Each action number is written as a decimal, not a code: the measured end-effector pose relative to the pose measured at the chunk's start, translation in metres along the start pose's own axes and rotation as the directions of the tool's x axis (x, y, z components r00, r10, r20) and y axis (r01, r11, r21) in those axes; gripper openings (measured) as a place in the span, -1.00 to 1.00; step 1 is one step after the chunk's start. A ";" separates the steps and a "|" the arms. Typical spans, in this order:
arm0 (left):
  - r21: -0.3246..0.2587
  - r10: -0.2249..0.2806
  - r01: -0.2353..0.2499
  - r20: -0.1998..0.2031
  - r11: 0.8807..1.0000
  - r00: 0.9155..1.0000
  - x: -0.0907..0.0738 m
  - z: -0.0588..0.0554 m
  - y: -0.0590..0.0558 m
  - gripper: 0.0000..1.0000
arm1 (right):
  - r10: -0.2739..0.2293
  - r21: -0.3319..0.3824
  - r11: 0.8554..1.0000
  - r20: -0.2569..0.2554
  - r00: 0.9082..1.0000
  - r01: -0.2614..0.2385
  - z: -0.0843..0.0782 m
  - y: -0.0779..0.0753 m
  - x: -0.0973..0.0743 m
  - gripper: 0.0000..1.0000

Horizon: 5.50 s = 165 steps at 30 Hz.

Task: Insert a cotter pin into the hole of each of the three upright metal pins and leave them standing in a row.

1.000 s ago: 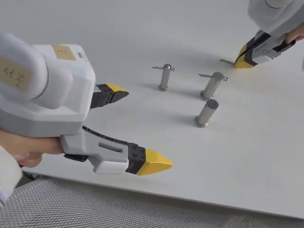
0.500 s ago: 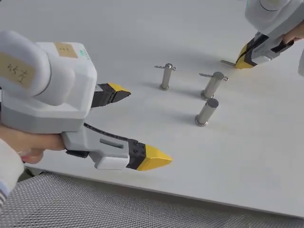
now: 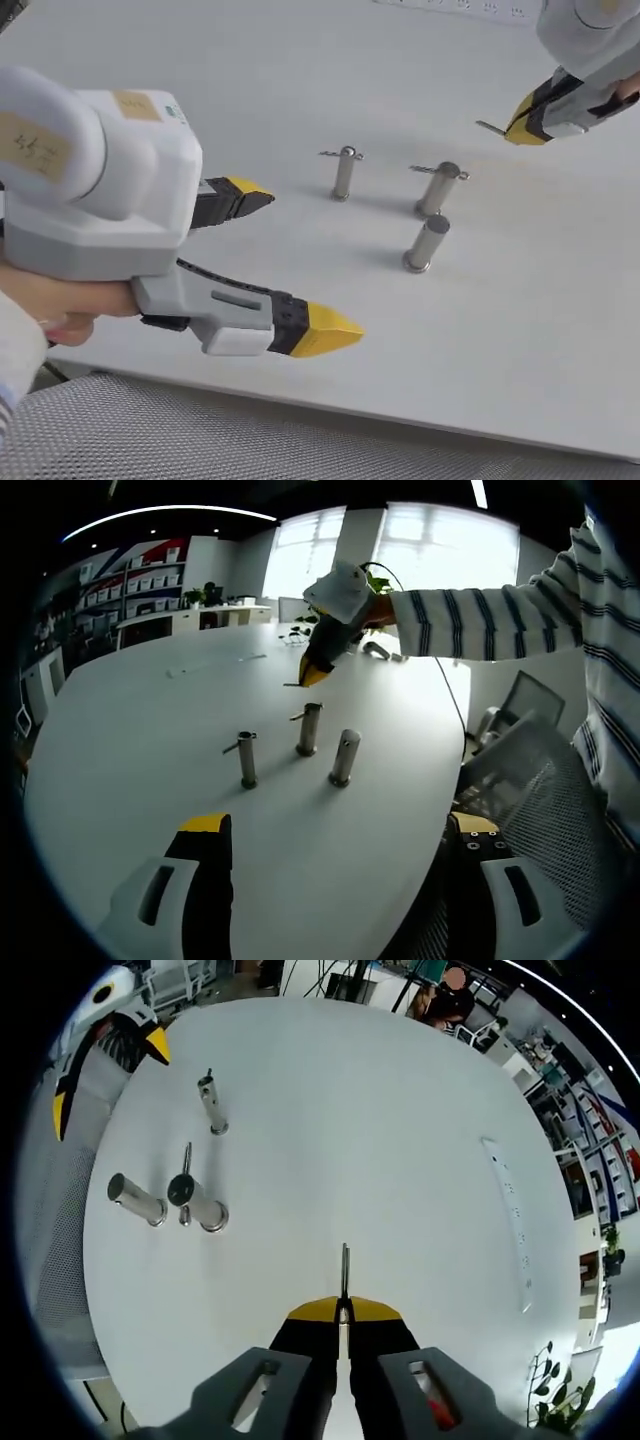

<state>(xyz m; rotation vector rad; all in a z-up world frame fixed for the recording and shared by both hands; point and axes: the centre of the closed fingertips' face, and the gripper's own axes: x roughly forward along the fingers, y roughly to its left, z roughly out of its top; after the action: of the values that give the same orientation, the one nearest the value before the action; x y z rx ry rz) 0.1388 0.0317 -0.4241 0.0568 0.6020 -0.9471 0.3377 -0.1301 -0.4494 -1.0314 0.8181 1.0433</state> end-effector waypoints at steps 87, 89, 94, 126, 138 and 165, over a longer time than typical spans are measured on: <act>-0.252 -0.113 0.167 0.214 0.953 0.970 0.048 0.091 -0.008 -1.00 | -0.195 -0.221 0.930 0.383 0.903 0.294 0.104 0.131 -0.083 -1.00; -0.241 -0.119 0.169 0.208 0.956 0.971 0.048 0.090 -0.009 -1.00 | -0.189 -0.216 0.933 0.384 0.904 0.287 0.104 0.132 -0.083 -1.00; -0.219 -0.124 0.165 0.186 0.962 0.975 0.047 0.088 -0.011 -1.00 | -0.189 -0.218 0.933 0.385 0.903 0.288 0.104 0.134 -0.083 -1.00; 0.206 -0.210 0.175 0.161 0.963 0.964 0.031 0.091 -0.038 -1.00 | -0.029 0.126 0.991 0.496 0.868 -0.039 0.091 0.147 -0.079 -0.74; 0.345 -0.273 0.214 0.131 0.914 0.953 0.026 0.090 -0.045 -1.00 | 0.064 0.129 0.979 0.539 0.840 -0.158 0.099 0.165 -0.083 -0.90; 0.467 -0.375 0.376 -0.098 0.801 0.922 0.038 0.062 -0.069 -1.00 | 0.175 0.030 0.975 0.521 0.836 -0.222 0.094 0.197 -0.087 -1.00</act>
<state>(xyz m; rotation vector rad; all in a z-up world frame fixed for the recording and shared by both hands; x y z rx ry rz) 0.1304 -0.0562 -0.3771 0.3942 0.3681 -1.4743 0.1297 -0.0357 -0.3948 -0.5474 0.5255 1.3719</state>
